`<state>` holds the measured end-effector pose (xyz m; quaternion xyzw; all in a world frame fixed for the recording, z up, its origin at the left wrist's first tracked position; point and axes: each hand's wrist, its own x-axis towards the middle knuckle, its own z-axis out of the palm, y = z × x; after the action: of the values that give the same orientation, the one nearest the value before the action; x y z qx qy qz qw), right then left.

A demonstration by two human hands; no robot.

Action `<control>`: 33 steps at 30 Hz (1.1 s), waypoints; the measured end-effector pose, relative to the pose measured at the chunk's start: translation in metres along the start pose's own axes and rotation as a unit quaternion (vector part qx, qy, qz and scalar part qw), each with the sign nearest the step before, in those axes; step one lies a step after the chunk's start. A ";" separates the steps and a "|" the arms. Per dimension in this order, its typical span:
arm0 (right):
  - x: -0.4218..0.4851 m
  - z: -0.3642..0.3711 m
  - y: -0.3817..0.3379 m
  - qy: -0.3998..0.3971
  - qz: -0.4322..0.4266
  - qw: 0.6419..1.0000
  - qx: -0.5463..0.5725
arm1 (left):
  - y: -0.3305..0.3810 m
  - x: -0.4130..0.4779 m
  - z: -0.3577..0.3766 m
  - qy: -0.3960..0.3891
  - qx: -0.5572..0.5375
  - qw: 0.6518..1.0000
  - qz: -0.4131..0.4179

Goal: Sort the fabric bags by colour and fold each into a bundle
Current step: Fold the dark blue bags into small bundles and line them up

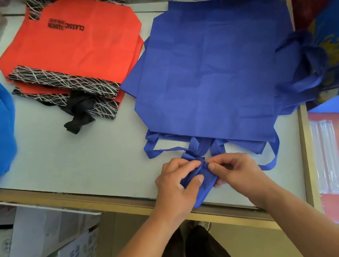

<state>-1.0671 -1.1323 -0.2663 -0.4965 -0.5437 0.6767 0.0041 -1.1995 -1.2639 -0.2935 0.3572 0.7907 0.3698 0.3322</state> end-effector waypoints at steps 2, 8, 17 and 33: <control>0.003 -0.004 -0.001 0.003 0.010 1.000 -0.001 | 0.003 0.001 0.003 0.012 -0.004 1.000 -0.008; 0.009 0.011 0.000 0.037 -0.003 0.998 -0.043 | 0.018 0.007 0.005 0.016 -0.066 0.995 -0.076; 0.013 0.018 0.002 0.101 -0.020 0.993 -0.056 | 0.023 -0.006 0.001 -0.044 -0.093 0.995 -0.007; 0.003 0.027 -0.006 0.095 0.037 0.994 -0.030 | 0.025 -0.035 0.001 0.039 0.184 0.982 0.001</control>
<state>-1.0904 -1.1475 -0.2661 -0.5781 -0.5424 0.6094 0.0155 -1.1722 -1.2805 -0.2645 0.3982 0.8572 0.2321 0.2297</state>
